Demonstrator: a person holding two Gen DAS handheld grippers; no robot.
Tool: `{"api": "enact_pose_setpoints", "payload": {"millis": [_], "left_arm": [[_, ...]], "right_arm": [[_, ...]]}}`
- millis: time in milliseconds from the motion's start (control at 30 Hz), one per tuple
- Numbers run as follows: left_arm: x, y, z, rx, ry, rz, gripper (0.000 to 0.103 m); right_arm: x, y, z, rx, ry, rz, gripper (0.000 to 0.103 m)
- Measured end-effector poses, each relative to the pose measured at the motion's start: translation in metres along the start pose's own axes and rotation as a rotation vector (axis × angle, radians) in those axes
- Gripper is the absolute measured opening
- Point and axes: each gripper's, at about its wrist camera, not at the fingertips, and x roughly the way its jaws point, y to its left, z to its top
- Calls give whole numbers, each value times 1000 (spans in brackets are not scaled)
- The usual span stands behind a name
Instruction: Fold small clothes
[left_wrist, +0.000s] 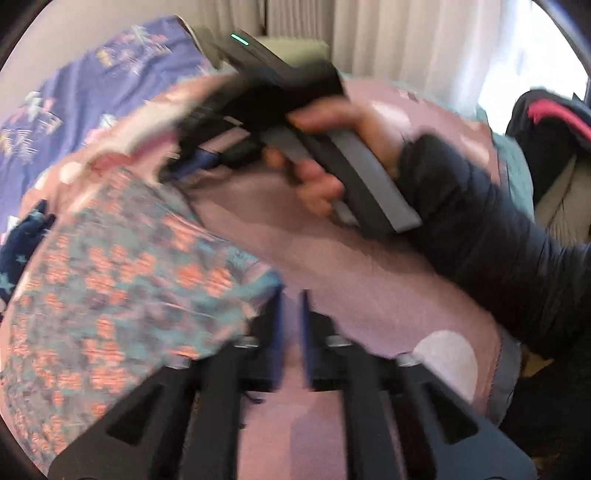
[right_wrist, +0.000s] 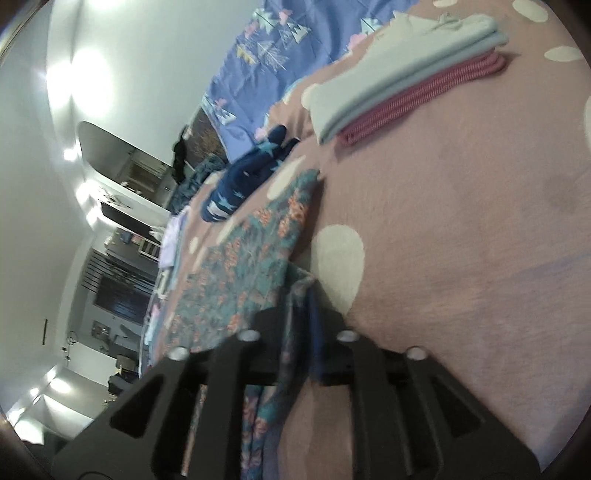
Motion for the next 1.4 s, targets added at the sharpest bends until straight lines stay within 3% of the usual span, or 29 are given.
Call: {"api": "enact_pose_setpoints", "payload": {"millis": [33,100,233,367,500,633,867,900,1033,1100,1133,1200,1233,1333,1400], "left_arm": [[-8,2,0,2,-29,14,44],[-13,2,-3,33,-45,51,59],[4,-3,-5,70,1,131,60],[2,-2,-5,72,-14,146,60],[-8,10,-6,54,-46,248,66],[-10,24,-5,-18,-51,209,70],[14,9,-1,-1,-14,107,70],[17,9,-1,0,-10,98,68],[23,20,1,-43,8,65,21],[23,28,1,-85,-1,31,12],[22,30,1,-95,-4,16,11],[20,25,2,-74,-13,5,10],[20,19,3,-40,-14,8,10],[22,8,1,17,-16,31,10],[26,10,-1,1,-4,16,10]], "right_arm": [[-7,-2,1,0,-13,21,31],[-14,-4,1,4,-18,53,38],[-14,-1,-2,-16,-4,62,45],[-10,8,-7,-71,10,30,52],[-9,9,-9,-97,13,21,54],[-7,10,-11,-110,16,8,56],[-3,19,-14,-154,25,-1,64],[-1,21,-15,-159,28,-7,64],[5,27,-18,-145,68,-44,64],[12,33,-17,-131,113,-80,64],[18,37,-15,-124,136,-118,61],[27,35,-6,-70,125,-173,33],[30,30,-2,-22,111,-179,5],[32,24,5,51,60,-105,5],[29,34,2,-16,39,-158,5]]}}
